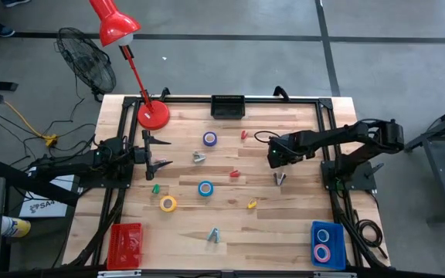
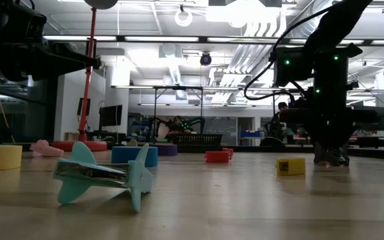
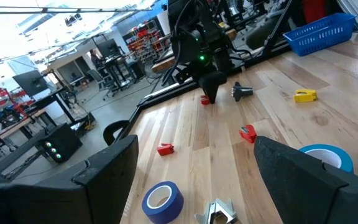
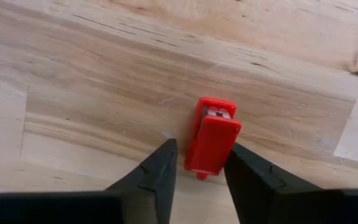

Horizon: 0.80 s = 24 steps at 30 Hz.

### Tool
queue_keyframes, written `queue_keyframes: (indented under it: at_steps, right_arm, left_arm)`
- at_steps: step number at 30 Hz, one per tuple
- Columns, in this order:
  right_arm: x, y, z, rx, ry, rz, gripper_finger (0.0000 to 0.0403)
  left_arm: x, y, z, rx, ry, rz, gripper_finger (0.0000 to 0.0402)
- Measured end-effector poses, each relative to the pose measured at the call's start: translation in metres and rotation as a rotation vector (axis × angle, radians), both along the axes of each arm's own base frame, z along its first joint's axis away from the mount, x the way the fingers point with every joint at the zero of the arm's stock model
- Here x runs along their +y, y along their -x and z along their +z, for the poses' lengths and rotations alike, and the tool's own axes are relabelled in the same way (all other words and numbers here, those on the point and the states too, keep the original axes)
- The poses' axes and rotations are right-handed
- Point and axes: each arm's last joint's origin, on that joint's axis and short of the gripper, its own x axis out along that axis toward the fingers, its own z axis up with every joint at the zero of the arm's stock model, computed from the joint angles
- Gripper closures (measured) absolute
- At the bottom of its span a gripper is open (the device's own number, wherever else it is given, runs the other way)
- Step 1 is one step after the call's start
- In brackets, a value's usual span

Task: Pick and place Stapler, Stapler remover, tape
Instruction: Put the right red stapler into the black basket

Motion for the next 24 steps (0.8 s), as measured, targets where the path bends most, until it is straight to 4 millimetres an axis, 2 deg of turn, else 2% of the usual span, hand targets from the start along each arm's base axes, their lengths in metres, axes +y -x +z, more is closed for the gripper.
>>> queue_keyframes:
  at_steps: [8,16,24]
  right_arm:
    - [0.000,0.000,0.000,0.003,-0.006,0.027,0.0341]
    - [-0.001,-0.006,0.004,-0.014,-0.020,0.126,0.0345]
    - [-0.017,-0.035,0.034,-0.157,0.003,0.391,0.0346]
  left_arm:
    - [0.000,0.000,0.000,0.000,0.000,0.000,0.0085]
    - [0.000,0.000,0.000,0.000,0.000,0.000,0.0085]
    - [0.000,0.000,0.000,0.000,0.000,0.000,0.0085]
